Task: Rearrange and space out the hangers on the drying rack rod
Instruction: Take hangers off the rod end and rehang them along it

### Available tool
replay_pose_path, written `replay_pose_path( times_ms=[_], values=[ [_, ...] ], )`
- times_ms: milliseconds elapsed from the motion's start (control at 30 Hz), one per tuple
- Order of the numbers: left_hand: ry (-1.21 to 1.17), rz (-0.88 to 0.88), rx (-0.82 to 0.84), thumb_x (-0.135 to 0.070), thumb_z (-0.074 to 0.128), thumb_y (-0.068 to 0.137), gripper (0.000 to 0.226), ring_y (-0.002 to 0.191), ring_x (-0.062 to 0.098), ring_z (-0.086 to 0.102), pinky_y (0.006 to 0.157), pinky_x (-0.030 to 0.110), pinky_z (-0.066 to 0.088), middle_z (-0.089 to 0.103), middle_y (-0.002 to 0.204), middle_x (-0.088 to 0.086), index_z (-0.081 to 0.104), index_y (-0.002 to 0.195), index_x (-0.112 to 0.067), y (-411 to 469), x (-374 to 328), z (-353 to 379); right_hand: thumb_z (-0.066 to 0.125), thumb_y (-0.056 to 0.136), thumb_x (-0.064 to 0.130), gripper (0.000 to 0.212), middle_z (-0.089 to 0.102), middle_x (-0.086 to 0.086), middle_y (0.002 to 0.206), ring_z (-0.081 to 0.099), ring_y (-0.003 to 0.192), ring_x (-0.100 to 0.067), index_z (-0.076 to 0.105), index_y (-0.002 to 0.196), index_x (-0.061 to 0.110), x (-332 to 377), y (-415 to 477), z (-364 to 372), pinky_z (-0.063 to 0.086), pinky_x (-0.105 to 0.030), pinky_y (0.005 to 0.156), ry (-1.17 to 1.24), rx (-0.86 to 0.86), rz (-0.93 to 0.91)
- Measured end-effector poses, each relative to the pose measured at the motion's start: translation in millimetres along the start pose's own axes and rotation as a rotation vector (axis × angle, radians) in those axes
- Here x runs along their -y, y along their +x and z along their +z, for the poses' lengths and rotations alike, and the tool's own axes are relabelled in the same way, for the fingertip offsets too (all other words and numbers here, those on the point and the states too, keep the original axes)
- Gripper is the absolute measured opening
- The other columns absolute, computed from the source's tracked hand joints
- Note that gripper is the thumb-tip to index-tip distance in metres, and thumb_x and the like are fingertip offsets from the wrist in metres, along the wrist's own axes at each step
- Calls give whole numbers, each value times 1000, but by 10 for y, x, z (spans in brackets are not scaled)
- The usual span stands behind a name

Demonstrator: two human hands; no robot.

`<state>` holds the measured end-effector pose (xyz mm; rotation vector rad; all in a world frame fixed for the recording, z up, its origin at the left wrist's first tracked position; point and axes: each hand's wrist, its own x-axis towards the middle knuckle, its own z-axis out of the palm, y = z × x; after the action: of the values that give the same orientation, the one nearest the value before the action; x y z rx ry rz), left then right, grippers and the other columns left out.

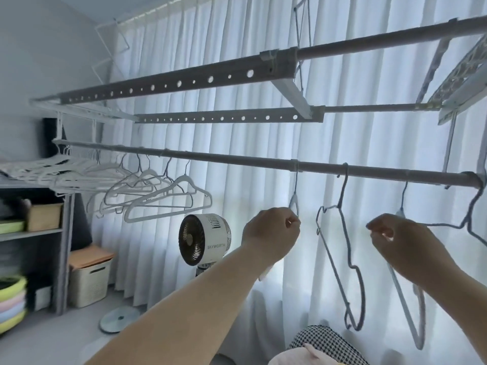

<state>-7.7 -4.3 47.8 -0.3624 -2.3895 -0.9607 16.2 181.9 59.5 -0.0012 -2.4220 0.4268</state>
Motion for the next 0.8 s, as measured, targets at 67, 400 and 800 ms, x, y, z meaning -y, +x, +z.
replay_pose_path(
  times_ms=[67,400,800],
  values=[
    [1,-4,-24,-21,43,90,25,102,21,58,83,28,44,70,102,0,66,98,-18,-14,208,-160,52,87,7,21,70,-11,102,61,101,-29,67,101,10,204,50,66,43,-30,81,34,-4,-12],
    [41,-171,-174,-20,47,89,22,102,19,58,80,23,40,68,105,-2,65,102,-22,103,1756,-1177,50,89,12,18,69,-4,93,61,97,-26,65,97,19,1606,281,781,42,-29,78,96,29,-138],
    [263,-234,-69,-27,49,91,47,129,25,38,105,39,35,40,141,6,38,135,-14,496,3106,-1855,45,92,13,28,60,-5,122,49,117,-24,59,116,11,2512,556,1562,39,-29,90,-26,71,-76]
  ],
)
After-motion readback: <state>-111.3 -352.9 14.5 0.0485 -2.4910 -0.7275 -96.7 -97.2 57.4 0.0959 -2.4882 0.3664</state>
